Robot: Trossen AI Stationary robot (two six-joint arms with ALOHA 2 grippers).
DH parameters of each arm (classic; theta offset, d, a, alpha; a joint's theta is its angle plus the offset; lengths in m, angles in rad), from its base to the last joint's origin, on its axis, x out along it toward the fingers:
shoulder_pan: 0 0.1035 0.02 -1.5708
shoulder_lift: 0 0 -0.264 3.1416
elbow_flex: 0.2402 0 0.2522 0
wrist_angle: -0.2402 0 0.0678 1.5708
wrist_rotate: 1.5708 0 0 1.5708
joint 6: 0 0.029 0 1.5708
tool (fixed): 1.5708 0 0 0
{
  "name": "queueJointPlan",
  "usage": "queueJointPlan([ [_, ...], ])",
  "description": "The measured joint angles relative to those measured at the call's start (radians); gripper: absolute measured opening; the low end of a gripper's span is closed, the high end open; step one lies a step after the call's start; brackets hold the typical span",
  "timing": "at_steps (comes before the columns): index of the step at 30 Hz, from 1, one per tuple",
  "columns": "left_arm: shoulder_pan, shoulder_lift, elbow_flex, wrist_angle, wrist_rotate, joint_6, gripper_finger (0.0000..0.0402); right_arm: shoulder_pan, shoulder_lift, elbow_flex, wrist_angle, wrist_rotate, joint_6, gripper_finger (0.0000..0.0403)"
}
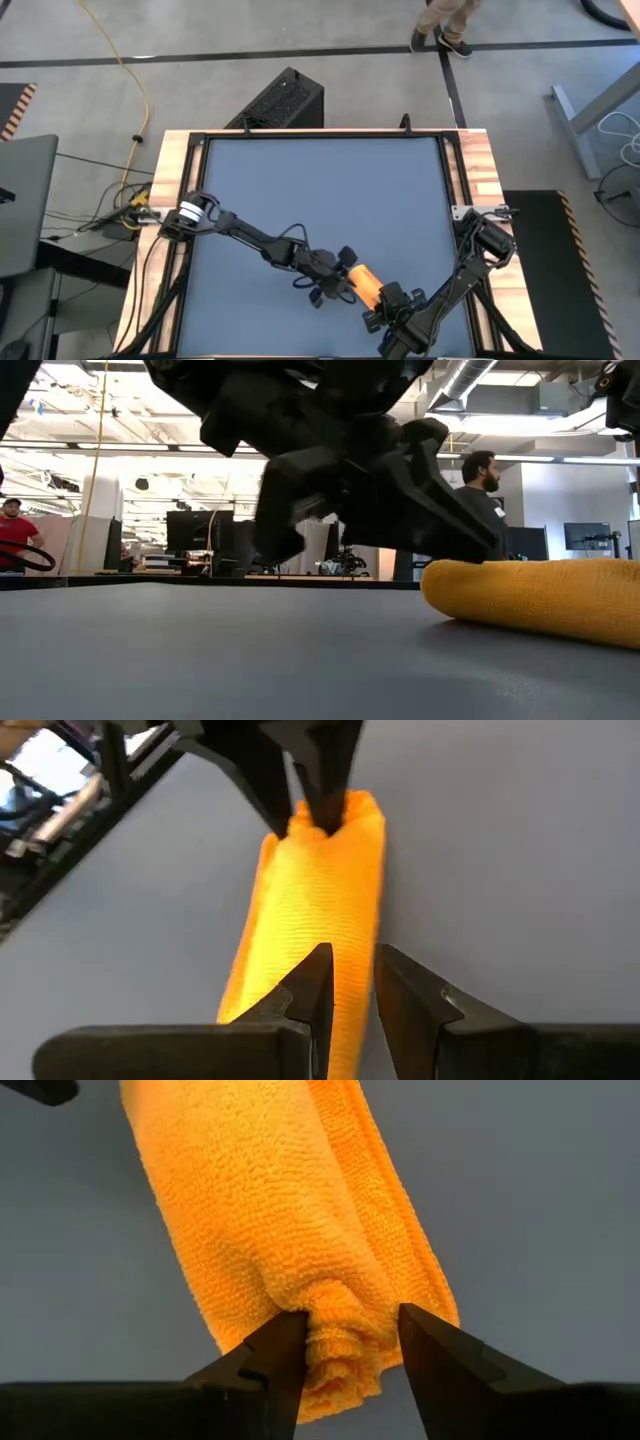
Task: Roll towel into tight, uniform cylinder
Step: Roll the orange microfiber cloth
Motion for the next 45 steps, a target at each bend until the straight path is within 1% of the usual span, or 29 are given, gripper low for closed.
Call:
queueJointPlan([
  [3, 0.0, 0.005, 0.016, 0.001, -0.042, 0.029, 0.0066, 0.0, 0.0, 0.0, 0.002, -0.013, 0.006, 0.0185],
  [5, 0.0, 0.005, 0.019, 0.004, -0.042, 0.041, 0.0066, 0.002, 0.0, 0.0, 0.002, -0.012, 0.014, 0.0185],
  [8, 0.0, 0.005, 0.019, -0.006, -0.002, 0.088, 0.0069, 0.002, 0.001, 0.0, 0.003, -0.012, 0.015, 0.0185],
  [10, 0.0, 0.005, 0.019, -0.016, 0.042, 0.12, 0.0078, 0.002, 0.001, 0.0, 0.003, -0.012, 0.015, 0.0185],
  [11, 0.0, 0.005, 0.019, -0.019, 0.048, 0.123, 0.0085, 0.002, 0.001, 0.0, 0.003, -0.012, 0.015, 0.0185],
  [14, -0.003, 0.005, 0.019, -0.015, 0.048, 0.117, 0.0118, 0.002, 0.001, 0.0, 0.004, -0.012, 0.015, 0.0185],
  [22, -0.002, 0.023, 0.019, 0.005, 0.027, 0.083, 0.0233, 0.002, 0.001, 0.0, 0.005, -0.011, 0.017, 0.0185],
  [24, -0.003, 0.049, 0.025, 0.019, 0.024, 0.08, 0.025, 0.001, 0.001, -0.001, 0.01, -0.012, 0.017, 0.0185],
  [26, -0.004, 0.077, 0.041, 0.02, 0.0, 0.077, 0.0258, 0.001, 0.002, 0.0, 0.013, -0.011, 0.017, 0.0185],
  [29, -0.002, 0.127, 0.093, 0.006, -0.014, 0.087, 0.026, 0.0, 0.002, 0.001, 0.026, -0.012, 0.017, 0.0185],
  [32, -0.002, 0.164, 0.153, -0.027, -0.049, 0.08, 0.026, -0.004, 0.002, 0.001, 0.048, -0.013, 0.017, 0.0185],
  [37, 0.002, 0.169, 0.225, -0.149, -0.104, 0.078, 0.0257, 0.001, 0.0, 0.028, 0.038, -0.019, 0.016, 0.0185],
  [40, 0.011, 0.171, 0.271, -0.223, -0.151, 0.08, 0.0234, 0.005, 0.001, 0.06, 0.009, -0.025, 0.014, 0.0185],
  [45, 0.031, 0.208, 0.334, -0.307, -0.163, 0.069, 0.0164, 0.012, 0.0, 0.107, -0.026, -0.03, 0.012, 0.0185],
])
